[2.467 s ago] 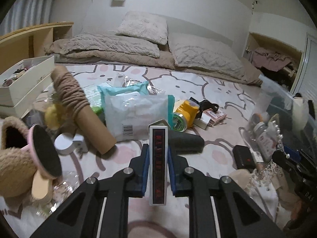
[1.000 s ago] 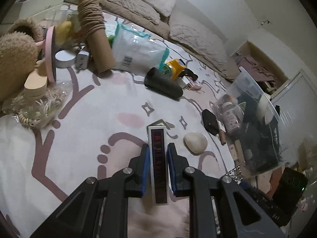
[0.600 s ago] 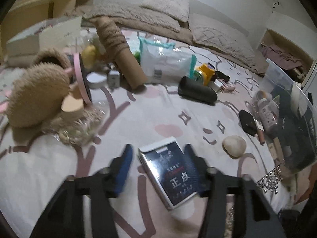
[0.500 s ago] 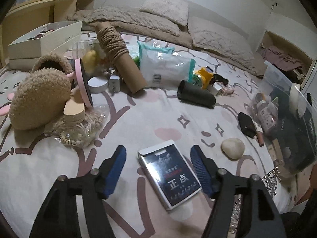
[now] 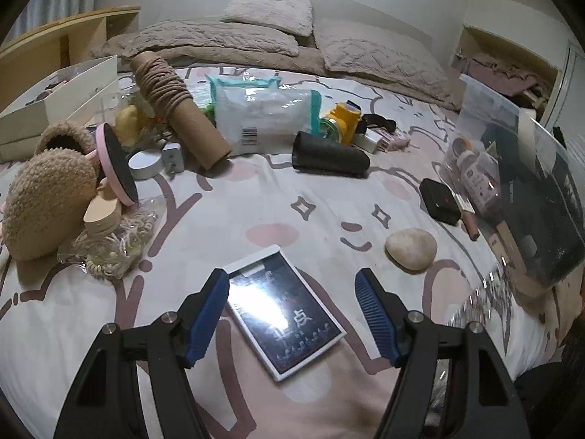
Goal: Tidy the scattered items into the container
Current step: 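Set the card box flat on the bed with the left tool while the right tool lifts the tiara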
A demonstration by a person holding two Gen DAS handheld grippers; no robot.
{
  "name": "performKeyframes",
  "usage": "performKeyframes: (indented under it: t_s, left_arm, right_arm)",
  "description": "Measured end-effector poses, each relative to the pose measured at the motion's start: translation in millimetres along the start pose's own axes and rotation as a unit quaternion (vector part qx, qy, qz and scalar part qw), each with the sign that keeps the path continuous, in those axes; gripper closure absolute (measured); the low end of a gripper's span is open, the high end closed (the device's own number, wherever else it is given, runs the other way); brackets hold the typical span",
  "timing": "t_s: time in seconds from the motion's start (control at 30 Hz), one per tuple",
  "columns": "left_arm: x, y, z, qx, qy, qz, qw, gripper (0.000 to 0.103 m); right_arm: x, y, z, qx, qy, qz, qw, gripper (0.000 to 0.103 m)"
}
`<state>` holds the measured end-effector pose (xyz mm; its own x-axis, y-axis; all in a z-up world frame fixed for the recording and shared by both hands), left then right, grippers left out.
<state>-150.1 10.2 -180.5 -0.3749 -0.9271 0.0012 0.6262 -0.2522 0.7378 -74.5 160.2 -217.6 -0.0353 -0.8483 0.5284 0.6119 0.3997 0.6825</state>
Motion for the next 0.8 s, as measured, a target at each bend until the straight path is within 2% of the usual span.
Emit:
performKeyframes:
  t_s: [0.2, 0.33, 0.4, 0.47, 0.7, 0.8]
  left_arm:
    - [-12.6, -5.3, -0.8, 0.009, -0.022, -0.005, 0.9997, 0.031]
    - [-19.0, -10.8, -3.6, 0.023, -0.04, 0.007, 0.9989, 0.031]
    - [-20.6, -13.8, -5.5, 0.034, -0.049, 0.018, 0.9981, 0.021]
    - [-21.1, -16.2, -7.5, 0.043, -0.055, 0.029, 0.9971, 0.016]
    - [-22.1, -31.4, -20.3, 0.094, -0.075, 0.052, 0.9914, 0.015]
    - [-16.7, -33.3, -25.0, 0.104, -0.065, 0.045, 0.9914, 0.013]
  right_arm:
    - [-31.7, 16.0, 15.1, -0.037, -0.052, -0.041, 0.997, 0.081]
    - [-43.3, 17.8, 17.6, -0.043, -0.076, -0.047, 0.995, 0.081]
    - [-43.0, 18.6, 17.2, -0.043, -0.075, -0.049, 0.995, 0.081]
    - [-41.2, 18.9, 15.9, -0.042, -0.07, -0.053, 0.995, 0.081]
    - [-22.1, 26.1, 4.6, -0.034, -0.033, -0.056, 0.997, 0.081]
    - [-15.0, 38.3, -0.9, -0.043, -0.024, -0.049, 0.998, 0.081]
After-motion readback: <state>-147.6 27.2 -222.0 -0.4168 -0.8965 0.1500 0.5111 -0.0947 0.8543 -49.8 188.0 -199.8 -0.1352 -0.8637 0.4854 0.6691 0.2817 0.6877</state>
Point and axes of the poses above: each gripper's, at about its wrist camera, not at the fingertips, and y roughly against the way its jaws point, x to its left, z to its top, the point moved 1 cm from there along -y, roughly the way its jaws point, and after that the axes turned 13 degrees about -y, right-handed, at the moved point
